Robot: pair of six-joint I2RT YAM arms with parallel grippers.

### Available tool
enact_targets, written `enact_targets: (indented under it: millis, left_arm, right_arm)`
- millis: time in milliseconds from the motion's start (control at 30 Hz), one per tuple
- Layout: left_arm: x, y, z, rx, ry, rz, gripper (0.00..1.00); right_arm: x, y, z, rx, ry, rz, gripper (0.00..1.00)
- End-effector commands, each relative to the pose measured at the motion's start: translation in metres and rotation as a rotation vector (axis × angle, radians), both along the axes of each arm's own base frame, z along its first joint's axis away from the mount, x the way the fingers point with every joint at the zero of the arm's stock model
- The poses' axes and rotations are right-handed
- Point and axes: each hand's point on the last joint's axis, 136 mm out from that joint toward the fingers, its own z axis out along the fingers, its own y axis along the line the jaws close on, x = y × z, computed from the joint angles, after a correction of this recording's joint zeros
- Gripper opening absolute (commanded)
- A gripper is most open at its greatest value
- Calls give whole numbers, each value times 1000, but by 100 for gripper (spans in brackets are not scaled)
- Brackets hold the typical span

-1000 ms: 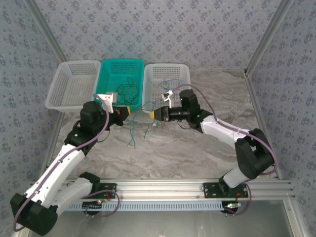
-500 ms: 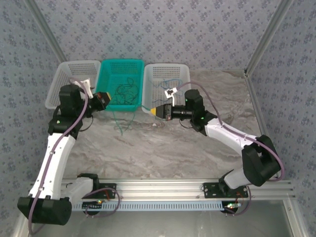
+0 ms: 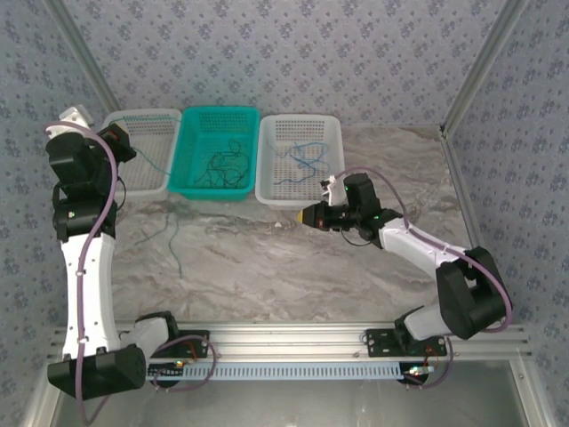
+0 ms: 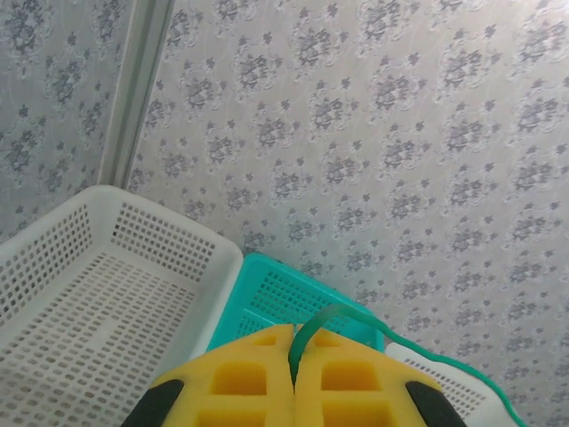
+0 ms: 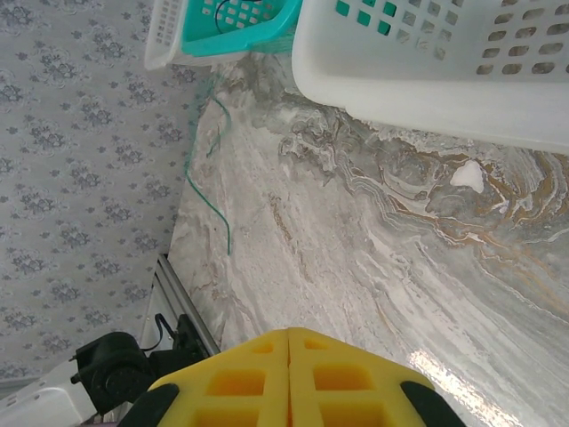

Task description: Untangle the cables

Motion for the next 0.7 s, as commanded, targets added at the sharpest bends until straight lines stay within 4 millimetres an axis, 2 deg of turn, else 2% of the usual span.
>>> enact_targets:
  millis: [0,133,233,367,400,467,500,567,667]
  left_arm:
    - [0,29,7,75,0,150,0]
    - [19,68,-9,158,37,349,0]
    - [48,95,-26,230,92,458,0]
    - [95,127,-67,244,200,519,0]
    - [103,133,-71,250,202,527,10]
    - [123,140,-81,264,213,503,47]
    - [130,140,-83,265,225,479,58]
    - [138,133,-82,248,246,419,67]
    - [125,117,-72,146,203,367,70]
  right_arm:
    - [-2,2,13,16,-34,15,10]
    - [0,4,18,20,-45,18,14]
    - [2,5,24,25,-51,22,14]
    - [1,7,32,35,-58,31,15]
    - [0,6,34,37,-62,28,15]
    - [-2,6,38,38,-72,25,16]
    - [-3,5,40,38,-76,24,16]
    - [-4,3,44,35,-91,16,17]
    - [-1,2,48,31,-120,1,17]
